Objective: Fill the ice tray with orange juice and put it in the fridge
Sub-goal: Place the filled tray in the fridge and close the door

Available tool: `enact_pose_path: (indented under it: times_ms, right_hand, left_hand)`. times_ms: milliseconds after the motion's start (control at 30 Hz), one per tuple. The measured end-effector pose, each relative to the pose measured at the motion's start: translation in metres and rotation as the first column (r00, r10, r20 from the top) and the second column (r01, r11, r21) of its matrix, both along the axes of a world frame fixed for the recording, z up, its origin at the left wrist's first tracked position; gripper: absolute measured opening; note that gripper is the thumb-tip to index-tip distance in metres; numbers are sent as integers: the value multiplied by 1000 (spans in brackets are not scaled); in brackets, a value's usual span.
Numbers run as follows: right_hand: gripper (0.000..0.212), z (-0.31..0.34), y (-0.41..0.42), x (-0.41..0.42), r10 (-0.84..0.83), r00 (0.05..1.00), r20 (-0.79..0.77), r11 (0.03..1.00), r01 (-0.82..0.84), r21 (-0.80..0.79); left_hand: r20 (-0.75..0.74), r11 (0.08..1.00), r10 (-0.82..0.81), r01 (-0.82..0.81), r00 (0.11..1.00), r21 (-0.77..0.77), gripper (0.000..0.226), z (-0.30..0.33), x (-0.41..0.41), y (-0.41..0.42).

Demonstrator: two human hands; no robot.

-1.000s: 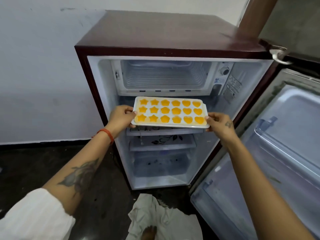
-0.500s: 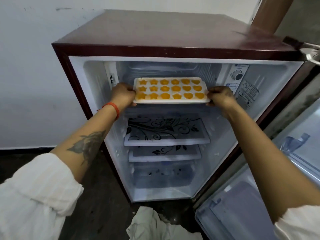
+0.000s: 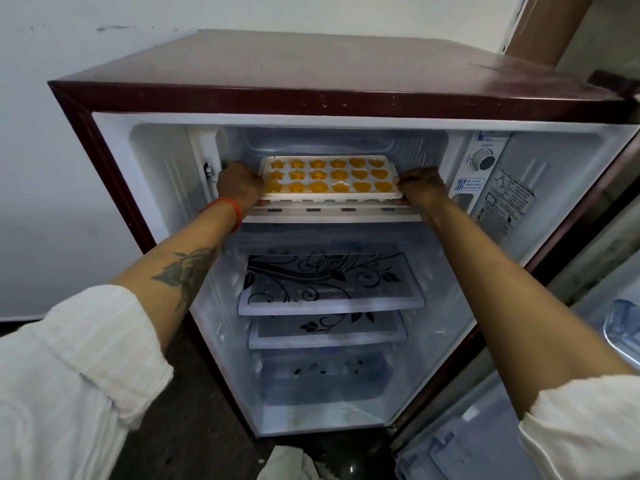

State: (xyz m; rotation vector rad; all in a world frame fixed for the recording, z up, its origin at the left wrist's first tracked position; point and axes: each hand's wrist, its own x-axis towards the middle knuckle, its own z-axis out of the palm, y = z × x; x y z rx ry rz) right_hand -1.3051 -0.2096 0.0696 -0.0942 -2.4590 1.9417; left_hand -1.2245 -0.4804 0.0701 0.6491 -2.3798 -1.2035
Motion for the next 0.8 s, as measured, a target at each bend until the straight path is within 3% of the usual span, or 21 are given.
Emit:
enact_pose_path:
  times_ms: [300,400,533,667,800]
  right_hand:
    - [22,-6,-12,-15,-43,999,-9,999,43,14]
    - [10,-9,-14,-19,-41,999,-3,998,41,42]
    - [33,-13,-15,-31,-42,999,-34,979,48,199]
    - [36,-18,-14,-41,-70,997,-39,952,78,297]
    - [30,-24,-13,-43,-81,995,-59,954,94,284]
  left_hand:
    - [-8,998,44,-45,999,-47,24,-4,-16,5]
    - [9,1000,15,-15,1000,-13,20,-5,-20,3]
    - [-4,1000,9,-9,1000,-29,32,-8,-21,1]
    - [-29,1000,17,-18,999,-24,33,-12,-23,0]
    - [-40,998,31,-33,999,-52,31,-13,-18,2]
